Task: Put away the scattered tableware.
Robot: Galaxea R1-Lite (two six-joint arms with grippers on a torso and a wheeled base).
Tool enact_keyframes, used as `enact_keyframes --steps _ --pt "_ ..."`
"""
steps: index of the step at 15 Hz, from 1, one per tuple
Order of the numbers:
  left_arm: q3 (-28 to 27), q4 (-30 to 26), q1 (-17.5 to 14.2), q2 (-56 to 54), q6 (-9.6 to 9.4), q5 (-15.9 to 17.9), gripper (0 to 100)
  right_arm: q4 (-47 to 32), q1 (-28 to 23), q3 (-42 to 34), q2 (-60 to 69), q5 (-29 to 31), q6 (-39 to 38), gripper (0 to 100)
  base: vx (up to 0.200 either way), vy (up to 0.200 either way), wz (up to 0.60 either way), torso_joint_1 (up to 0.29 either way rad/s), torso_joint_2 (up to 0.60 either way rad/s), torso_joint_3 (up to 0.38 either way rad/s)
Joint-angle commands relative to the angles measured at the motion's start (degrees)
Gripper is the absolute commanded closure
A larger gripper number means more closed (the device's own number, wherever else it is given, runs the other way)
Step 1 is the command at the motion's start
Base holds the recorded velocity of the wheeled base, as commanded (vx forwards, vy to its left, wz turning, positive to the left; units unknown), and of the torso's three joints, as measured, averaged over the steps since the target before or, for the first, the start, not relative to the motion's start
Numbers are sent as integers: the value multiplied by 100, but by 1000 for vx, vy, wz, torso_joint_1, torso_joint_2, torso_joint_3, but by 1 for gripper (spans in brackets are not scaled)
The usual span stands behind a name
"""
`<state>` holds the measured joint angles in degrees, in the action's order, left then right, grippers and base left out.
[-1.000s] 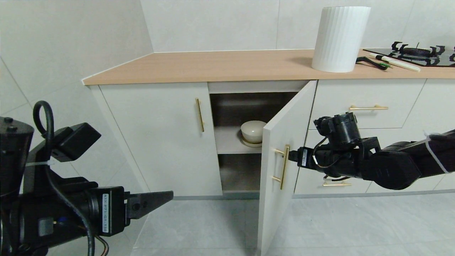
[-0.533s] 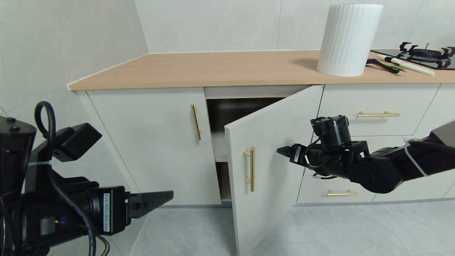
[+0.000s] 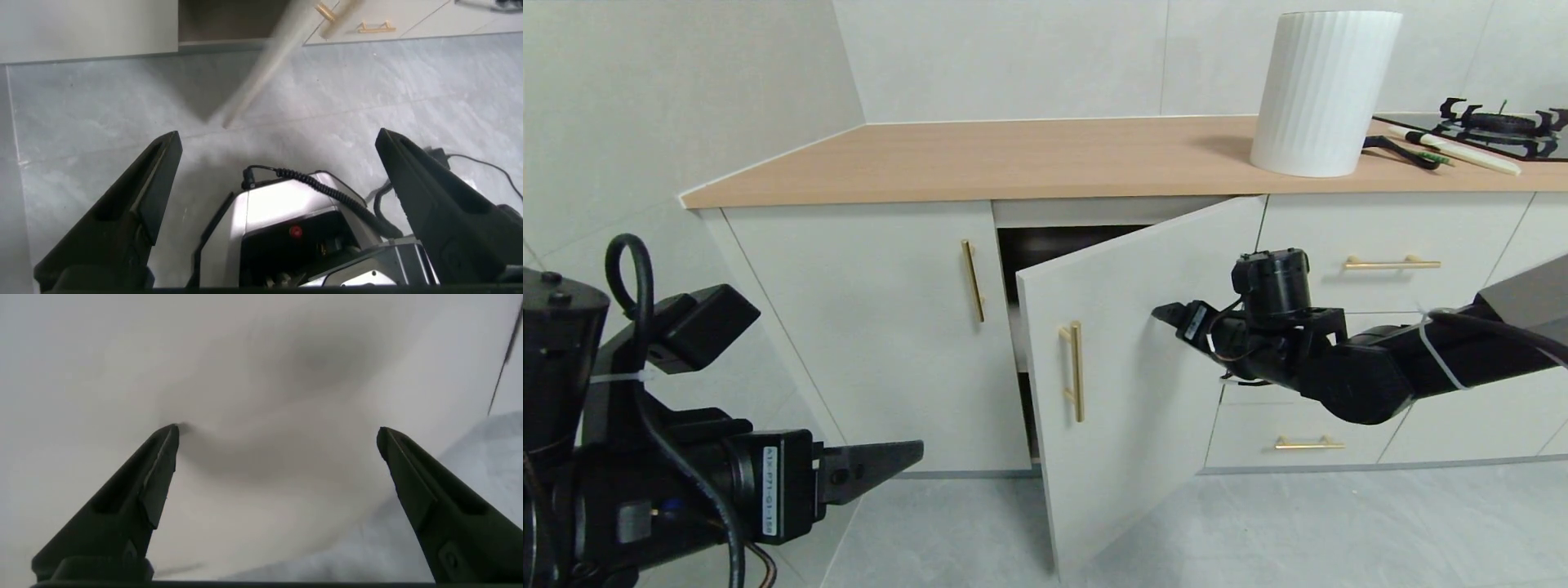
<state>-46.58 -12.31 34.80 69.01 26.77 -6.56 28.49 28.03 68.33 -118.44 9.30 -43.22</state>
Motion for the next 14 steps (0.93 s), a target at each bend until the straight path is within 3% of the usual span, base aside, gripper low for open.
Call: enact_keyframes --steps 1,14 --pt "0 1 0 7 4 -3 0 -1 -16 401 -364 265 -170 0 0 0 0 0 0 0" --pt "26 1 0 157 4 -3 0 -1 -711 1816 -1638 801 -679 0 0 0 0 0 0 0"
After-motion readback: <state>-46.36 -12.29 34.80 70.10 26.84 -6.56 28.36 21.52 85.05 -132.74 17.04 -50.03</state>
